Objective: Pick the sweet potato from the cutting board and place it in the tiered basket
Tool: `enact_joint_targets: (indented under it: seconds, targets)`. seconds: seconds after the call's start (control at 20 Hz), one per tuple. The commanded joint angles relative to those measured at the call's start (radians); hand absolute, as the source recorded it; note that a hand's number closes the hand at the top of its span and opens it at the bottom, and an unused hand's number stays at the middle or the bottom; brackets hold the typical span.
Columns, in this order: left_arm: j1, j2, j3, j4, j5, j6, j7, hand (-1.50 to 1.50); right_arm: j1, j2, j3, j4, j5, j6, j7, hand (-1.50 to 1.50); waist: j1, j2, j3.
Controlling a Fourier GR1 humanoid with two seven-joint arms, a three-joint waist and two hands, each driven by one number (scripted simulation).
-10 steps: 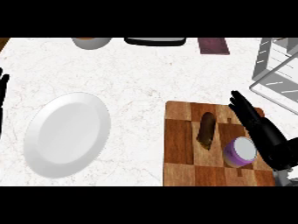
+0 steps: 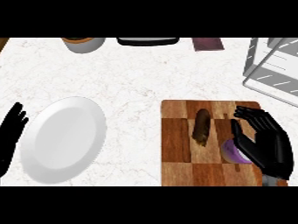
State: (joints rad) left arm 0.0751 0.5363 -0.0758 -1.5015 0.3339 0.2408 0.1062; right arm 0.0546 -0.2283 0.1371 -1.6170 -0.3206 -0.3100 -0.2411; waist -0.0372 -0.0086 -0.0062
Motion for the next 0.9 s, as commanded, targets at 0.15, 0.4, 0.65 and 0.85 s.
enact_joint_targets:
  seconds: [0.15, 0.4, 0.65, 0.85]
  targets:
    - [0.025, 0.013, -0.036, 0.054, -0.007, -0.062, 0.008, 0.00, 0.133, -0.056, 0.052, 0.154, 0.409, -0.378, 0.066, -1.50, 0.022, 0.029, -0.009]
    - [0.009, 0.031, -0.031, 0.042, -0.003, -0.083, 0.011, 0.00, 0.203, -0.237, 0.078, 0.187, 0.616, -0.407, 0.353, -1.50, 0.054, 0.028, -0.013]
    - [-0.008, 0.025, -0.061, 0.055, -0.017, -0.097, 0.032, 0.00, 0.133, -0.316, 0.175, 0.087, 0.661, -0.198, 0.691, -1.50, 0.088, 0.027, -0.010]
    - [-0.028, 0.007, -0.067, 0.089, -0.022, -0.104, 0.019, 0.00, 0.001, -0.341, 0.235, 0.003, 0.717, -0.067, 0.961, -1.50, 0.100, 0.023, -0.007]
